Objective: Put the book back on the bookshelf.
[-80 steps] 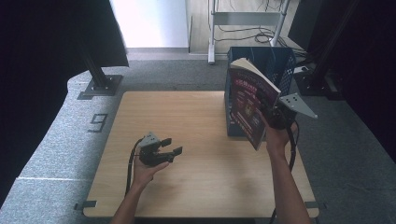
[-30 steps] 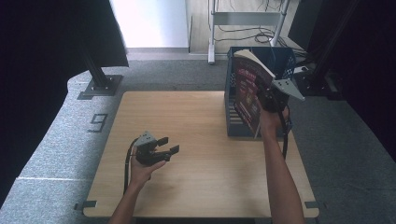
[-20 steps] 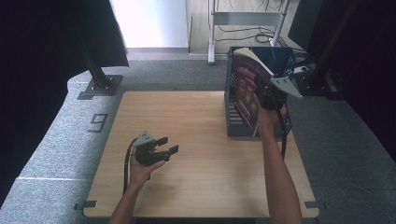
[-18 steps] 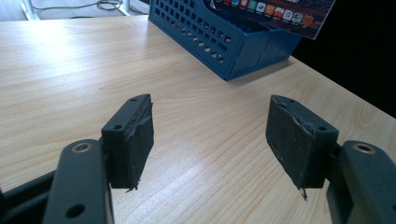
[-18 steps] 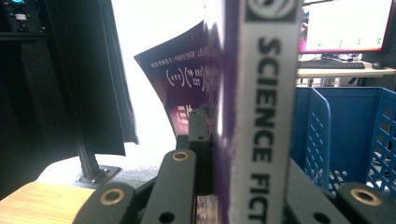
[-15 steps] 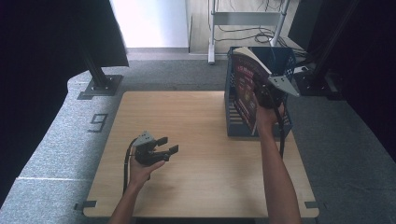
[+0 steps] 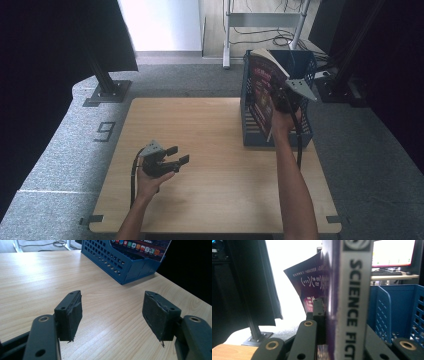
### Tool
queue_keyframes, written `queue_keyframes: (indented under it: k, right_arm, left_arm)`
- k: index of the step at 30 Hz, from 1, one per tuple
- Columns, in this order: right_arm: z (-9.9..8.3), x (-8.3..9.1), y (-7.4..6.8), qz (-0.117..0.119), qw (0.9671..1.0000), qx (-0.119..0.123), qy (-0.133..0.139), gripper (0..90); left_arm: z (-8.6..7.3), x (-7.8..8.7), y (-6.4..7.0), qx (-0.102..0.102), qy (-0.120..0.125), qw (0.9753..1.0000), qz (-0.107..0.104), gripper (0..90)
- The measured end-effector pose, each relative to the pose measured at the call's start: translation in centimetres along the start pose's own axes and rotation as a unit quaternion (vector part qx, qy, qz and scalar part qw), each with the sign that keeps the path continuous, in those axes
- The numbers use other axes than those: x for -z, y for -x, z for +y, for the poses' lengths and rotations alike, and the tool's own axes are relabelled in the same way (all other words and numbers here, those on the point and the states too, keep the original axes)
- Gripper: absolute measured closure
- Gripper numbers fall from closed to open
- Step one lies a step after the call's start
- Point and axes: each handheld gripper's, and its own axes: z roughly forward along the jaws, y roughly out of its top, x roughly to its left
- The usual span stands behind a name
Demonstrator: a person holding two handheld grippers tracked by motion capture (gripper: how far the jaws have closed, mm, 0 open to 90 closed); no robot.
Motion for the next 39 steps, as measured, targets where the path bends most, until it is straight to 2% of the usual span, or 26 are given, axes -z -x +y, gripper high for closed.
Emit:
queue_keyframes:
  k: [10, 17, 25, 39]
  right_arm:
    - [-0.4, -0.8, 0.6, -0.005, 0.9999, -0.015, 0.005, 81.7]
    - [-0.2, -1.5, 0.4, -0.005, 0.9999, -0.013, 0.007, 81.7]
    - [0.1, -2.4, 0.2, -0.007, 0.9998, -0.015, 0.013, 81.7]
    - [-0.6, -3.7, 0.1, -0.011, 0.9998, -0.013, 0.009, 81.7]
  left_arm:
    - [-0.2, 0.3, 0.3, -0.001, -0.001, 1.0, 0.005, 32.3]
    - [-0.4, 0.7, 0.1, 0.004, 0.001, 0.9999, 0.01, 32.3]
    - [-0.4, 0.7, 0.1, -0.001, -0.003, 1.0, 0.009, 32.2]
    - [-0.5, 0.7, -0.4, 0.005, -0.004, 1.0, 0.006, 32.3]
